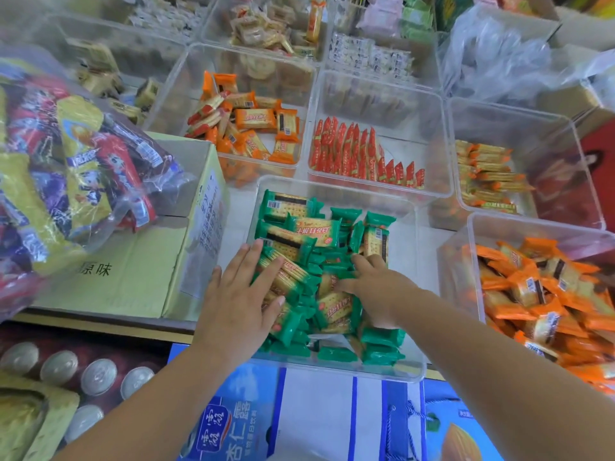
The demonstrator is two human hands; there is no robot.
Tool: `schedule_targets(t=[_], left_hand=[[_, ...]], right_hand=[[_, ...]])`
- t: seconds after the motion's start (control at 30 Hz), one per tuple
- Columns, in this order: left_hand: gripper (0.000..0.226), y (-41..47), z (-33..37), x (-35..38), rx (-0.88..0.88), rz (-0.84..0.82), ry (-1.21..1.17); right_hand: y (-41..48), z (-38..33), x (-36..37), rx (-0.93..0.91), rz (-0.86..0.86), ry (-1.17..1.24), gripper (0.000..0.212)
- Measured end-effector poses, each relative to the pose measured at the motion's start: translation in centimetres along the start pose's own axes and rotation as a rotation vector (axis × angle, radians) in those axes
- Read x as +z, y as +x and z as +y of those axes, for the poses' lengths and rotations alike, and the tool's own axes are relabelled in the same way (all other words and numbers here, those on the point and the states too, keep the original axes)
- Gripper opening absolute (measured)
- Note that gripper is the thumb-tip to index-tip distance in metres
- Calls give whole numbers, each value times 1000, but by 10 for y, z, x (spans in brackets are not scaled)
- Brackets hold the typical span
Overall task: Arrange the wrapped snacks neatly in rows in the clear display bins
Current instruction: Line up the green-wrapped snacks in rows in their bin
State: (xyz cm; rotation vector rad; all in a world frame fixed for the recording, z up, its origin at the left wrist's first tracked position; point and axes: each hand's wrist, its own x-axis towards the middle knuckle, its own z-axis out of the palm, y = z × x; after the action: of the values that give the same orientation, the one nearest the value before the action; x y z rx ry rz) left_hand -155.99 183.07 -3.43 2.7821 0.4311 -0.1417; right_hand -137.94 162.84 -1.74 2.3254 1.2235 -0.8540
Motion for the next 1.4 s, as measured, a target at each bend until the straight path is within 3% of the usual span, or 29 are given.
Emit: schedule_targets(t=[0.13, 0.33, 0.53, 0.73, 0.83, 1.0, 1.17, 1.27, 1.4], left_hand=[[62, 0, 1, 0, 4, 9, -10], [63, 0, -2, 1, 4, 12, -17], [64, -1, -3, 2, 13, 20, -22], [63, -1, -3, 1, 27, 39, -28], [63, -1, -2, 0, 28, 40, -42], [63, -1, -4, 0, 45, 55, -51], [66, -2, -6, 2, 43, 61, -89], [68, -2, -6, 3, 49, 64, -111], [69, -2, -6, 3, 56, 63, -116]], right_hand=[[-1, -8, -2, 41, 60, -76, 73], [-1, -9, -7, -7, 9, -148, 74], [5, -7, -17, -89, -32, -124, 42], [1, 5, -10, -159, 30, -70, 47], [-8, 14, -20, -181, 141, 124, 42], [-39, 33, -59, -137, 279, 661, 37], [-28, 8, -104, -72, 369, 1183, 34], [8, -20, -131, 41, 397, 955, 26], [51, -40, -158, 173, 341, 324, 54]])
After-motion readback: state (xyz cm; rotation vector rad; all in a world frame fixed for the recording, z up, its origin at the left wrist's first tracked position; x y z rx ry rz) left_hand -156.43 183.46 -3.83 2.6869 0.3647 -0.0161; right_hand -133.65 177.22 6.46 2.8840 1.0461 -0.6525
